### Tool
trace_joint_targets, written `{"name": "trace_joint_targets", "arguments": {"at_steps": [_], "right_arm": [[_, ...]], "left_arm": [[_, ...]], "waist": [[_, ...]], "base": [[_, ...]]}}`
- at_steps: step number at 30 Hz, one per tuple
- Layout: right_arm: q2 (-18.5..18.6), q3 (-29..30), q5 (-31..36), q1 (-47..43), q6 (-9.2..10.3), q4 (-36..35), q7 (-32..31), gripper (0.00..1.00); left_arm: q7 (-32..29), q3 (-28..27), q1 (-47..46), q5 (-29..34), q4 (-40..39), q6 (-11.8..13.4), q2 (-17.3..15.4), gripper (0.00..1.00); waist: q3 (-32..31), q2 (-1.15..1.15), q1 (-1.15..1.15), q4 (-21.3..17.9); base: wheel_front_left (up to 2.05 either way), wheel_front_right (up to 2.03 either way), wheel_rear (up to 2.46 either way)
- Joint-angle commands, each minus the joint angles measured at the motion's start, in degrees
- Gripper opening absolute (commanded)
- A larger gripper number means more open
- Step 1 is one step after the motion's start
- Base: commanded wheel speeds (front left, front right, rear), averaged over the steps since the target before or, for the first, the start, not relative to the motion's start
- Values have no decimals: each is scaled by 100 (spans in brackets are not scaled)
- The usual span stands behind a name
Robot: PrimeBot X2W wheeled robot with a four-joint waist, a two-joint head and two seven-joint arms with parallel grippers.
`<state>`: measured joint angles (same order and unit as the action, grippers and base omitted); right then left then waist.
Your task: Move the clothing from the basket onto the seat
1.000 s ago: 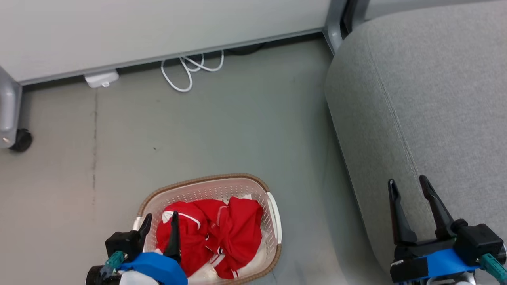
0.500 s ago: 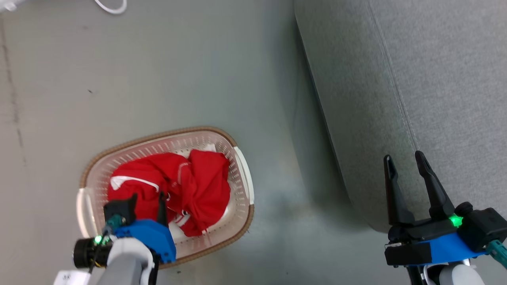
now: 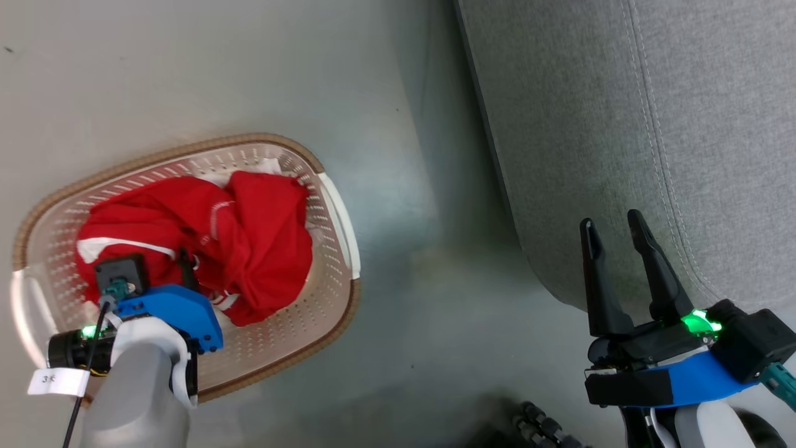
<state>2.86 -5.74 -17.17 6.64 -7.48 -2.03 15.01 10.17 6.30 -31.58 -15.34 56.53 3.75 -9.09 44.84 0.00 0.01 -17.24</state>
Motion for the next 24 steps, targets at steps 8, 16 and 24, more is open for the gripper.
{"name": "trace_joint_targets", "arguments": {"at_steps": [8, 16, 24], "right_arm": [[5, -147, -188, 134, -3, -85, 25, 100], [5, -235, -293, 54, -3, -128, 25, 100], [5, -323, -378, 56, -3, -95, 25, 100]], "left_arm": [[85, -102, -321, -114, 55, 195, -127, 100], [177, -58, -460, -24, 103, 421, -297, 100], [179, -17, -514, -23, 181, 538, -434, 66]], "waist": [[385, 0, -1, -245], [482, 0, -1, -333], [503, 0, -1, -410]], "base": [[0, 0, 0], [0, 0, 0], [0, 0, 0]]}}
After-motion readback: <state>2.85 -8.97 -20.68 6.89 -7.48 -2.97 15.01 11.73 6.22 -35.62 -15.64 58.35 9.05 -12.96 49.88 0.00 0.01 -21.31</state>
